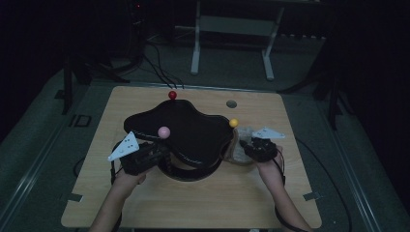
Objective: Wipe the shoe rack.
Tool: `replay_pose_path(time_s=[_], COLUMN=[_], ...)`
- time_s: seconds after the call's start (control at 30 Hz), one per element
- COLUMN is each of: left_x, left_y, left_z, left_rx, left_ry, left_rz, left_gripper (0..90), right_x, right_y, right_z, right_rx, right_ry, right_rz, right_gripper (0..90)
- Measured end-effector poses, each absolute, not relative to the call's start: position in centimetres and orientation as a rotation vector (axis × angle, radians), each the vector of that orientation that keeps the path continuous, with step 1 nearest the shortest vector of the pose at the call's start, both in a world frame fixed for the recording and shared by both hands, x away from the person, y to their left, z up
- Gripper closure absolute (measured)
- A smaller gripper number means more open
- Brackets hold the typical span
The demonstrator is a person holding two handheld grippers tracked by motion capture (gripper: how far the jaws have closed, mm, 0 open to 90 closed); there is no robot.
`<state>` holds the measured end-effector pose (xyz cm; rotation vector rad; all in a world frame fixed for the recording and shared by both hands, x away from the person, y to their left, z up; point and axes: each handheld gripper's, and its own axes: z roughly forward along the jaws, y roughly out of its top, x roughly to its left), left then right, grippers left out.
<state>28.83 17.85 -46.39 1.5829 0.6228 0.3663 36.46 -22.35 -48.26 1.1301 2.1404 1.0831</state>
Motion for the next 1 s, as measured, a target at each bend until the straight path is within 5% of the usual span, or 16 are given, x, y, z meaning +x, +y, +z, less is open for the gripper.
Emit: replay_pose_path(time_s=[0.23, 0.5, 0.77, 1.0], left_x=[28.9, 28.9, 29.0, 29.1], left_y=[17.9, 18.0, 18.1, 18.2], left_z=[-46.4, -46.5, -46.6, -46.6], left_rx=[1.580, 1.577, 1.575, 1.575], left_ry=[0.619, 0.615, 0.608, 0.604], left_rz=[0.360, 0.354, 0.344, 0.340], left_gripper=[74.4, 74.4, 74.5, 74.5], right_x=[37.6, 37.5, 39.0, 39.4], right_y=[-22.2, -21.4, -23.1, -21.4], right_z=[-46.1, -48.6, -45.3, -47.3], right_rx=[1.133, 1.156, 1.199, 1.203], right_ry=[2.061, 2.096, 1.966, 2.013], right_rz=[1.169, 1.152, 1.243, 1.203], right_gripper=[66.2, 66.5, 66.4, 66.6])
